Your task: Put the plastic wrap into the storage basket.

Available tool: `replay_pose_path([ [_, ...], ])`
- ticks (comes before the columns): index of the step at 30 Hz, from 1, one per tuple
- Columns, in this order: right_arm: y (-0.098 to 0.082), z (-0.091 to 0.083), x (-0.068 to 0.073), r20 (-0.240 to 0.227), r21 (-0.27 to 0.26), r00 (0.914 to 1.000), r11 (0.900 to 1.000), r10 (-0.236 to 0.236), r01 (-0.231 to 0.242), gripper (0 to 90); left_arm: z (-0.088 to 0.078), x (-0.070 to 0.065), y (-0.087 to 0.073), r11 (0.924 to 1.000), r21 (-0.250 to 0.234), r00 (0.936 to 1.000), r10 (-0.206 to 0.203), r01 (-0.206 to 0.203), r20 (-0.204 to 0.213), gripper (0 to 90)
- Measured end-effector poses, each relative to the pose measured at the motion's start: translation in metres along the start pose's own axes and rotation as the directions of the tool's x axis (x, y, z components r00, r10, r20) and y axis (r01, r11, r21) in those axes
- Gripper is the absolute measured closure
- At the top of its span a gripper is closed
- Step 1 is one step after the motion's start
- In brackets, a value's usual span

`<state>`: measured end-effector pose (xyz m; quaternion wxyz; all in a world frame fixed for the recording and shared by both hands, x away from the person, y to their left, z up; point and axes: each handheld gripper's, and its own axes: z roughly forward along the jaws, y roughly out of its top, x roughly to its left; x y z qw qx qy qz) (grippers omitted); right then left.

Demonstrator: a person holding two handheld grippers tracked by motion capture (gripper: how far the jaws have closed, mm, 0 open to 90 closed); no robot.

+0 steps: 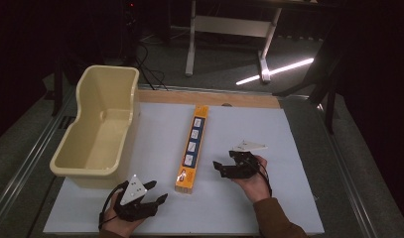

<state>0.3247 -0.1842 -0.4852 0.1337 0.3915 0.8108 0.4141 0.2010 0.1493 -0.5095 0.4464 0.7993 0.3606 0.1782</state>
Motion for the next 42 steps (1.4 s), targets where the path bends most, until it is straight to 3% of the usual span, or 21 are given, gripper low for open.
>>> replay_pose_path([
  [8, 0.027, 0.032, 0.009, 0.002, 0.040, 0.9995, 0.999, 0.030, -0.030, 11.6, 0.003, -0.001, 0.001, 0.9998, -0.010, 0.9996, -0.016, 0.016, -0.024, 37.8],
  [14, 0.053, 0.056, 0.018, -0.011, 0.076, 0.9992, 0.996, 0.039, -0.038, 10.3, 0.002, -0.001, 0.002, 0.9994, -0.019, 0.9990, -0.031, 0.030, -0.032, 32.3],
  [18, 0.068, 0.076, 0.023, 0.015, 0.119, 0.9992, 0.992, 0.038, -0.040, 9.6, 0.003, -0.002, 0.002, 0.9996, -0.014, 0.9994, -0.025, 0.025, -0.026, 32.2],
  [22, 0.077, 0.097, 0.030, 0.048, 0.160, 0.9956, 0.983, 0.080, -0.087, 8.6, 0.003, -0.004, 0.003, 0.9996, -0.019, 0.9995, -0.019, 0.019, -0.024, 32.3],
  [25, 0.081, 0.111, 0.035, 0.106, 0.189, 0.9876, 0.973, 0.116, -0.135, 8.2, 0.003, -0.004, 0.003, 0.9996, -0.019, 0.9995, -0.019, 0.019, -0.025, 32.3],
  [27, 0.082, 0.118, 0.037, 0.167, 0.210, 0.9785, 0.965, 0.120, -0.155, 8.2, 0.003, -0.004, 0.002, 0.9996, -0.020, 0.9995, -0.020, 0.019, -0.025, 32.4],
  [29, 0.081, 0.125, 0.038, 0.199, 0.237, 0.9724, 0.957, 0.123, -0.169, 8.2, 0.002, -0.004, 0.002, 0.9996, -0.020, 0.9995, -0.019, 0.019, -0.025, 32.4],
  [33, 0.080, 0.131, 0.038, 0.208, 0.262, 0.9692, 0.947, 0.133, -0.186, 7.9, 0.003, -0.005, 0.002, 0.9997, -0.018, 0.9996, -0.017, 0.017, -0.022, 32.4],
  [42, 0.084, 0.127, 0.030, 0.173, 0.325, 0.9772, 0.930, 0.123, -0.174, 9.5, 0.005, -0.008, 0.002, 0.9999, -0.012, 0.9997, -0.007, 0.007, -0.022, 32.6],
])
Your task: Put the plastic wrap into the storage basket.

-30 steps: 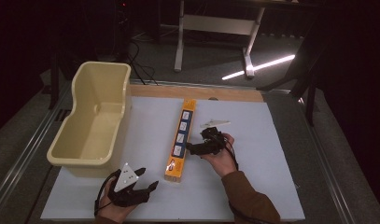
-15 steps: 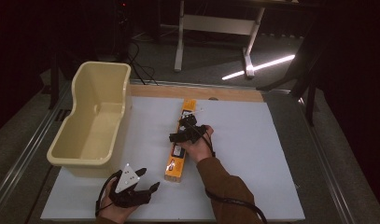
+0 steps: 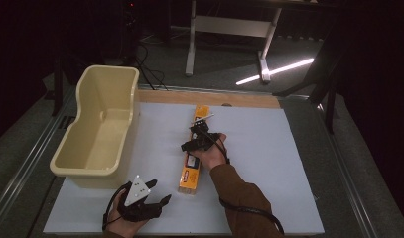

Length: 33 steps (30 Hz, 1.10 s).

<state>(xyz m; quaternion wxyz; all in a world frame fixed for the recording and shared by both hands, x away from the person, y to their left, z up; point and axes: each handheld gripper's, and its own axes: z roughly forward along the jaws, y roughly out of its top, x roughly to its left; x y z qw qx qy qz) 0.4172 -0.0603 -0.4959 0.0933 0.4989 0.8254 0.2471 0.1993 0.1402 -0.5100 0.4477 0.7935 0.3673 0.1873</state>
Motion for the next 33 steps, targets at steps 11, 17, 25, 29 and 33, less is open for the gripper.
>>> replay_pose_path([
  [11, -0.010, -0.018, -0.024, -0.010, 0.084, 0.9947, 0.991, -0.103, 0.103, 18.0, 0.000, -0.001, -0.001, 1.0000, 0.007, 1.0000, 0.000, 0.000, 0.001, 33.3],
  [17, -0.014, -0.028, -0.043, -0.008, 0.142, 0.9888, 0.979, -0.149, 0.149, 24.0, 0.002, -0.001, -0.001, 1.0000, 0.010, 1.0000, -0.001, 0.001, 0.002, 33.6],
  [25, -0.006, -0.020, -0.044, 0.006, 0.203, 0.9997, 0.979, -0.024, 0.022, 26.8, 0.005, -0.004, -0.001, 0.9997, 0.021, 0.9999, 0.008, -0.008, 0.010, 33.7],
  [29, -0.003, -0.015, -0.043, 0.032, 0.237, 0.9992, 0.971, 0.026, -0.032, 28.2, 0.005, -0.003, -0.001, 0.9998, 0.020, 0.9999, 0.008, -0.008, 0.006, 33.8],
  [33, 0.001, -0.012, -0.042, 0.049, 0.282, 0.9972, 0.957, 0.056, -0.068, 30.1, 0.004, -0.003, -0.001, 0.9998, 0.018, 0.9999, 0.010, -0.010, 0.005, 33.8],
])
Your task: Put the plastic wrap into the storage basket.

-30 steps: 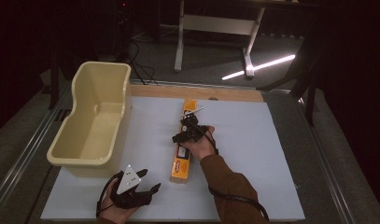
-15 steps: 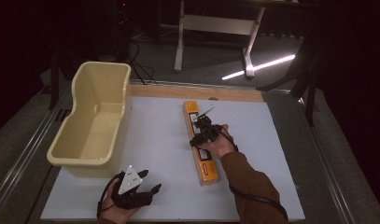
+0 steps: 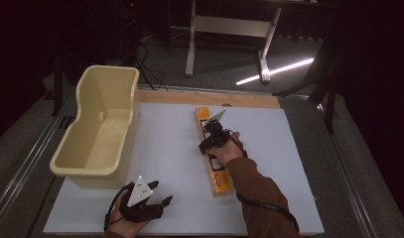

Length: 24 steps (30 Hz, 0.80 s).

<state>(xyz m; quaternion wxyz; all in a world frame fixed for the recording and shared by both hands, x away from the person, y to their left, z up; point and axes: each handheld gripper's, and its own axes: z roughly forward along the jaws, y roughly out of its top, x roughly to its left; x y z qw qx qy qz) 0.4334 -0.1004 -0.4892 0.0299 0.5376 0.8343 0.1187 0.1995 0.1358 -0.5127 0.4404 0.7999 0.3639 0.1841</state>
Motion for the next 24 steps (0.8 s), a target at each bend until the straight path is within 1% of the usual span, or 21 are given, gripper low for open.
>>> replay_pose_path([
  [3, 0.003, 0.000, 0.002, 0.020, 0.025, 0.9998, 1.000, -0.004, 0.004, 31.4, 0.001, 0.000, 0.000, 1.0000, 0.003, 1.0000, 0.000, 0.000, 0.001, 33.8],
  [6, 0.007, 0.001, 0.004, 0.030, 0.062, 0.9995, 0.998, 0.004, -0.006, 33.0, 0.001, -0.001, 0.000, 1.0000, 0.004, 1.0000, 0.000, 0.000, 0.001, 33.8],
  [7, 0.008, 0.002, 0.004, 0.029, 0.069, 0.9996, 0.998, 0.003, -0.005, 33.1, 0.001, -0.001, 0.000, 1.0000, 0.003, 1.0000, 0.001, -0.001, 0.001, 33.8],
  [10, 0.010, 0.004, 0.003, 0.023, 0.093, 0.9994, 0.995, 0.025, -0.027, 33.6, 0.001, 0.000, 0.000, 1.0000, 0.001, 1.0000, -0.001, 0.001, 0.001, 33.8],
  [16, 0.012, 0.005, 0.002, 0.019, 0.108, 0.9983, 0.992, 0.055, -0.057, 35.6, 0.000, 0.000, 0.000, 1.0000, 0.000, 1.0000, -0.001, 0.001, 0.001, 33.8],
  [18, 0.012, 0.004, 0.000, 0.004, 0.112, 0.9970, 0.991, 0.077, -0.077, 36.6, 0.000, 0.000, 0.000, 1.0000, -0.003, 1.0000, -0.002, 0.002, 0.002, 33.8],
  [21, 0.011, 0.002, -0.006, -0.036, 0.106, 0.9927, 0.988, 0.115, -0.111, 37.7, 0.000, 0.001, 0.000, 1.0000, -0.005, 1.0000, -0.005, 0.005, 0.001, 33.8],
  [24, 0.009, 0.001, -0.011, -0.075, 0.098, 0.9881, 0.987, 0.134, -0.126, 38.1, 0.000, 0.001, 0.001, 1.0000, -0.006, 1.0000, -0.005, 0.005, 0.002, 33.8],
])
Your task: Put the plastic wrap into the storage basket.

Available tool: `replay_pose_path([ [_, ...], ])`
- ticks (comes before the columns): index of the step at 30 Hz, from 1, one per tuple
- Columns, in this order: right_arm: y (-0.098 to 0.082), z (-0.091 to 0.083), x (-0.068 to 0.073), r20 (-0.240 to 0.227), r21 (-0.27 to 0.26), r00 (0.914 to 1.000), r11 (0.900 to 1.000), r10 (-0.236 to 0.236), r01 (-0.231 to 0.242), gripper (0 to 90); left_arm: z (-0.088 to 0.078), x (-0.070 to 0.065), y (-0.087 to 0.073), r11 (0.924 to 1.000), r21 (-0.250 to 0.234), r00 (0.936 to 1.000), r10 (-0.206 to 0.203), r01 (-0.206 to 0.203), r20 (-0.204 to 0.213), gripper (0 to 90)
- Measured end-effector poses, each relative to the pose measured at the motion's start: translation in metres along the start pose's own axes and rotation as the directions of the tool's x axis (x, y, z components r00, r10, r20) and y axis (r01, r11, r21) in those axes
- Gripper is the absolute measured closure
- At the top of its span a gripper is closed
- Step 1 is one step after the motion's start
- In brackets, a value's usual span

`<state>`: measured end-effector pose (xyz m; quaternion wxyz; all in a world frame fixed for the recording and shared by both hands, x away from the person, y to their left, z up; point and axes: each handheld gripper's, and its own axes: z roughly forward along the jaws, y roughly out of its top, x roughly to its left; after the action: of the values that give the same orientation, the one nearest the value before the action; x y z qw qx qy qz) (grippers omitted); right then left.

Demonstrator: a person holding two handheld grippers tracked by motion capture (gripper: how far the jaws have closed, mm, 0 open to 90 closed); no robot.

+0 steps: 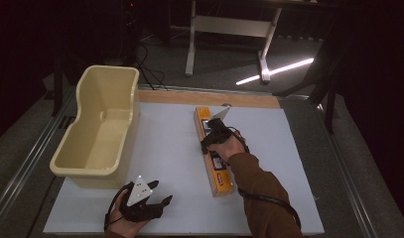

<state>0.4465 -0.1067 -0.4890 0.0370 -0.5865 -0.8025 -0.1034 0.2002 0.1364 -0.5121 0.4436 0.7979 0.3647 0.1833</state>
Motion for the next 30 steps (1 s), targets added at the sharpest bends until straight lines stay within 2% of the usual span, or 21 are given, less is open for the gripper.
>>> replay_pose_path([
  [3, -0.001, -0.001, -0.006, -0.047, -0.012, 0.9987, 1.000, 0.016, -0.017, 38.5, 0.000, 0.000, 0.000, 1.0000, -0.001, 1.0000, 0.001, -0.001, 0.002, 33.8],
  [6, -0.001, -0.001, -0.012, -0.112, -0.015, 0.9923, 0.998, 0.052, -0.054, 38.6, -0.001, 0.000, 0.000, 1.0000, -0.002, 1.0000, -0.001, 0.001, 0.001, 33.8],
  [8, -0.001, 0.000, -0.015, -0.170, -0.018, 0.9827, 0.997, 0.073, -0.078, 38.6, -0.001, 0.000, 0.000, 1.0000, -0.004, 1.0000, -0.002, 0.002, 0.000, 33.8],
  [13, -0.001, 0.002, -0.017, -0.268, -0.021, 0.9566, 0.992, 0.114, -0.124, 38.7, -0.003, 0.000, 0.000, 0.9999, -0.013, 1.0000, -0.005, 0.004, -0.005, 33.8],
  [16, -0.001, 0.004, -0.015, -0.308, -0.018, 0.9442, 0.991, 0.117, -0.129, 38.7, -0.005, 0.000, 0.000, 0.9998, -0.019, 1.0000, -0.007, 0.007, -0.005, 33.8],
  [25, 0.002, -0.001, -0.006, -0.418, -0.045, 0.8970, 0.983, 0.143, -0.177, 38.7, -0.010, -0.001, -0.001, 0.9992, -0.036, 0.9997, -0.017, 0.016, -0.016, 32.9],
  [28, 0.005, -0.005, -0.002, -0.435, -0.056, 0.8907, 0.983, 0.132, -0.173, 38.7, -0.009, -0.002, -0.002, 0.9994, -0.032, 0.9998, -0.016, 0.016, -0.012, 32.3],
  [30, 0.007, -0.009, 0.001, -0.440, -0.067, 0.8897, 0.984, 0.120, -0.166, 38.7, -0.009, -0.002, -0.002, 0.9994, -0.030, 0.9998, -0.017, 0.017, -0.008, 32.1],
])
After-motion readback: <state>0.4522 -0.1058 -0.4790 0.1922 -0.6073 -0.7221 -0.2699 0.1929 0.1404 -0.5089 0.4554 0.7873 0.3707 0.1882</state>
